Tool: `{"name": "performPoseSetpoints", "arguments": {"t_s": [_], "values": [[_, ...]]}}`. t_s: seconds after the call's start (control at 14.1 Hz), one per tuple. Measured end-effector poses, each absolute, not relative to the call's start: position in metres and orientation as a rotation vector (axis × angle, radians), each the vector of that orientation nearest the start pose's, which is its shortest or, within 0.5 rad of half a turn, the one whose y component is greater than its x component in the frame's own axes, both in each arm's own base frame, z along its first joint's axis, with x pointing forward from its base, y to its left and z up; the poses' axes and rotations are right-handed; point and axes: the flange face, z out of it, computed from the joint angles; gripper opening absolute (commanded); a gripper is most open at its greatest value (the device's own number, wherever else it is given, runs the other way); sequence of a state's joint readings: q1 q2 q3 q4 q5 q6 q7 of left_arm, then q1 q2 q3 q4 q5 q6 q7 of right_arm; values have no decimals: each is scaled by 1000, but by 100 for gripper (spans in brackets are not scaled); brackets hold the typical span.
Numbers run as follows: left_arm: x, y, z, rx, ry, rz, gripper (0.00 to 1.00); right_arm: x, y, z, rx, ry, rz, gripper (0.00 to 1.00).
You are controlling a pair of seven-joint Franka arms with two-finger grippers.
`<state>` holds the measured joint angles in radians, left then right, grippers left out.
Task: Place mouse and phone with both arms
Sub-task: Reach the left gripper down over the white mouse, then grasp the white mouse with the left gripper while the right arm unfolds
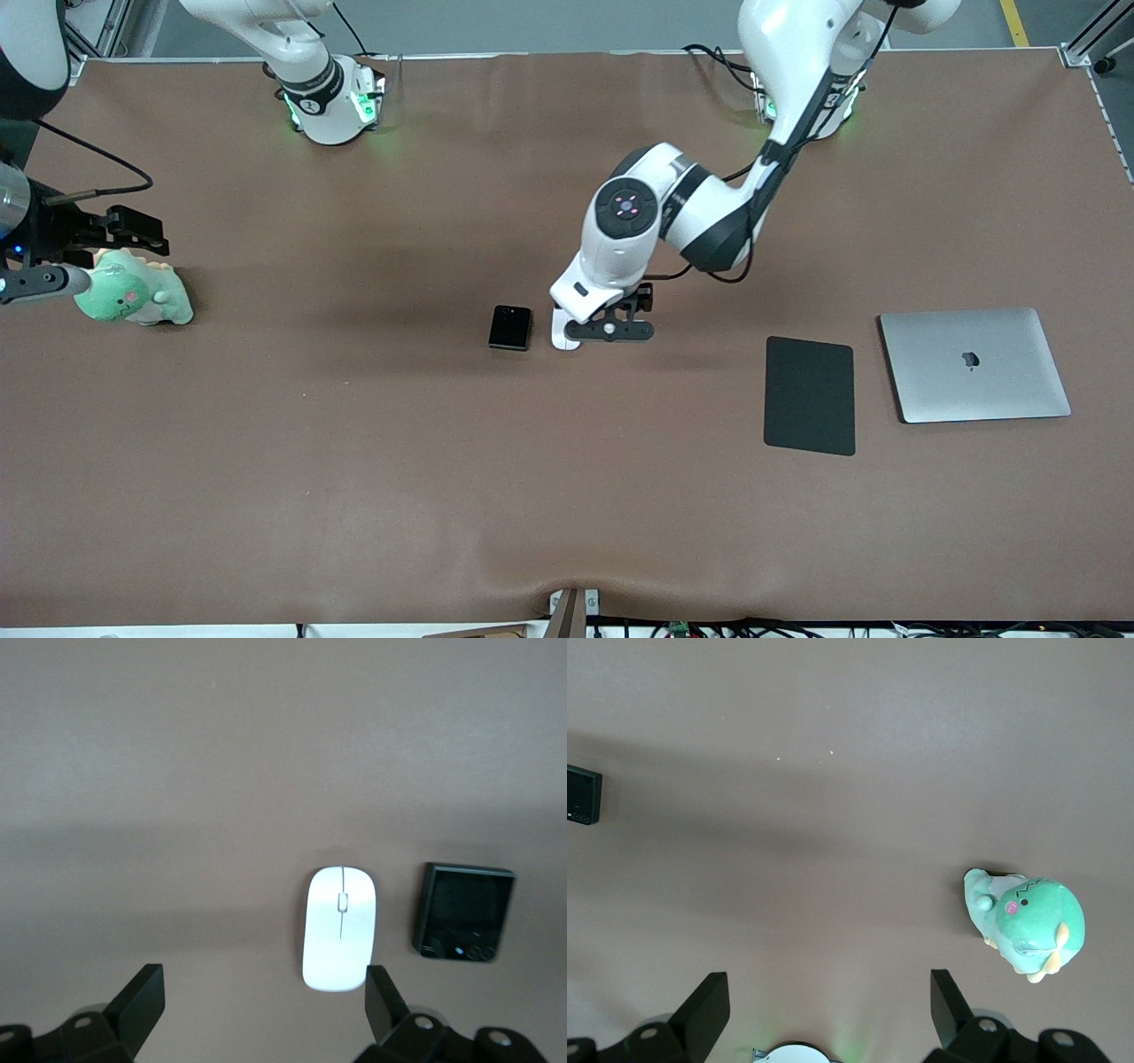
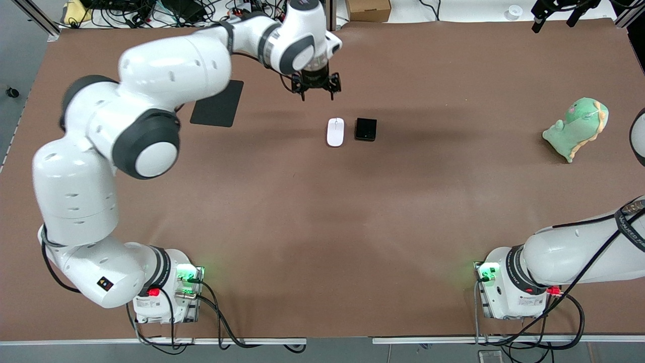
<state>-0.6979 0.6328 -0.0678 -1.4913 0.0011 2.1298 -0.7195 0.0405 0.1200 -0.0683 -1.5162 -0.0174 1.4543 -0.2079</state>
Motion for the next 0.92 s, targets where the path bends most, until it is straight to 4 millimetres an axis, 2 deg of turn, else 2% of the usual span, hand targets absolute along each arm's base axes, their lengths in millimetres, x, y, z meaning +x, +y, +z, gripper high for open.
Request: {"name": "performPoseSetpoints", "arguments": {"t_s": [0.21,0.5,0.92], "values": [[503,-516,258,-3172,36,14,100,581,-14,561,-3116,-285,320,100],[488,-535,210,-3185,47,3,100,585,-15,547,-3107,-282,372,100],[488,-535,179,-3188,45,-1,100,587,-5,529,-3088,-307,463,100]]}}
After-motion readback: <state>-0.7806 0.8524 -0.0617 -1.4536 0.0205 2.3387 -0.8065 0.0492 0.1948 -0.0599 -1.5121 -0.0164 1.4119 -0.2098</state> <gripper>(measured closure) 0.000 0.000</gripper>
